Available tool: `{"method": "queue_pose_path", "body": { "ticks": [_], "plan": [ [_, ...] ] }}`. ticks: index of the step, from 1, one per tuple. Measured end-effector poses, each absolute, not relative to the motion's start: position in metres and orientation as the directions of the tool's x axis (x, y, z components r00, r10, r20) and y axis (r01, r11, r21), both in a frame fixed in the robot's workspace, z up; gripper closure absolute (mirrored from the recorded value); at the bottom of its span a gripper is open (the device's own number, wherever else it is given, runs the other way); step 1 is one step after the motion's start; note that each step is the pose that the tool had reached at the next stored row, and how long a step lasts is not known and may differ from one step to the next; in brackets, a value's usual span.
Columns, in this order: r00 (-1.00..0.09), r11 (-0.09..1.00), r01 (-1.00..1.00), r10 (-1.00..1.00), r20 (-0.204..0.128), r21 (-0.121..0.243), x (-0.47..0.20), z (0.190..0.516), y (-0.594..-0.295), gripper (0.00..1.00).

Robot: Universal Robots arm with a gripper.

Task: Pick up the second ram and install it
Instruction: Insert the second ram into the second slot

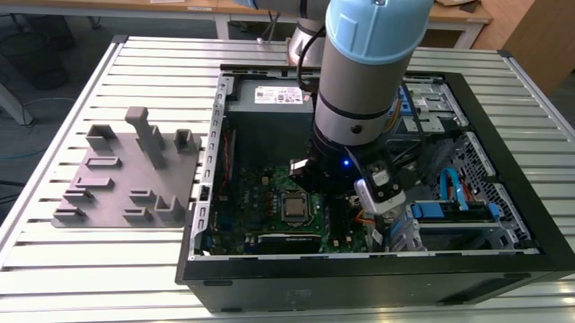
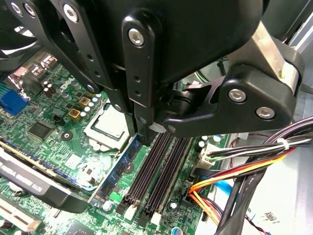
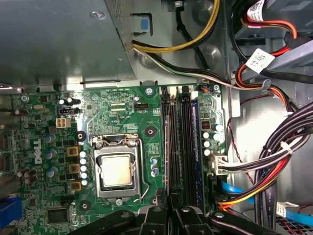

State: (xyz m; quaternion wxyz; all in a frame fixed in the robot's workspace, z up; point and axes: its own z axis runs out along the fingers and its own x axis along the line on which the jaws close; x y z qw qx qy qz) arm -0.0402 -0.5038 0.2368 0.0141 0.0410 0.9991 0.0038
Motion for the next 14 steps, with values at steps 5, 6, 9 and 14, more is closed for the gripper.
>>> {"method": "queue_pose_path", "body": {
  "ticks": [5, 6, 9, 14],
  "plan": [
    [-0.996, 0.997, 0.082, 0.082, -0.028, 0.009, -0.0401, 0.234, -0.5038, 0.86],
    [-0.996, 0.997, 0.082, 0.082, -0.028, 0.009, -0.04, 0.2335, -0.5038, 0.86],
    [-0.996, 0.997, 0.082, 0.082, -0.028, 0.009, -0.0399, 0.2321, -0.5038, 0.86],
    [-0.996, 0.997, 0.082, 0.082, -0.028, 0.009, -0.0397, 0.2297, -0.5038, 0.86]
  ]
}}
